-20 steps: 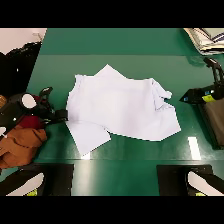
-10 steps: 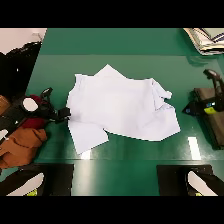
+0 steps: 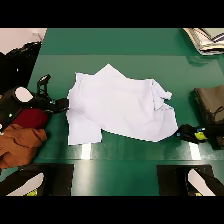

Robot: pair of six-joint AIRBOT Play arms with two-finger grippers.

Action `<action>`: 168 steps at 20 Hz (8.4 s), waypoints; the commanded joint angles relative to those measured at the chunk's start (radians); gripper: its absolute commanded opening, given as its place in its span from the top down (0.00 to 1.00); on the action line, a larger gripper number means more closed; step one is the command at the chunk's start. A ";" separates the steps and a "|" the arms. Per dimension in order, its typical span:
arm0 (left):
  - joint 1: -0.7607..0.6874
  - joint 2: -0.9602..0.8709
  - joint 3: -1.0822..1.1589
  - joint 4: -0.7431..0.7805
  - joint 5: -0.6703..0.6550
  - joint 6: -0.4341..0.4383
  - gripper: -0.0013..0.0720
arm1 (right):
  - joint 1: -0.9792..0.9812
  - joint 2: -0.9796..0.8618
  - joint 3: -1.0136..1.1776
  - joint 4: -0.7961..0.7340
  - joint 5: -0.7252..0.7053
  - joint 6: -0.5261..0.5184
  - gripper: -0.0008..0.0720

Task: Fold the shirts.

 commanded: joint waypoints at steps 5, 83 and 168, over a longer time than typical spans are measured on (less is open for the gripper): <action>0.001 0.001 0.010 0.000 -0.018 0.016 0.95 | 0.133 -0.080 -0.077 0.113 -0.181 0.055 0.37; 0.062 -0.341 0.452 -0.010 -0.116 0.144 0.91 | 0.105 -0.513 0.790 -0.078 0.040 0.009 0.42; -0.099 0.350 -0.410 -0.351 -0.012 0.121 0.95 | -0.132 -0.095 0.000 -0.097 -0.146 0.001 0.92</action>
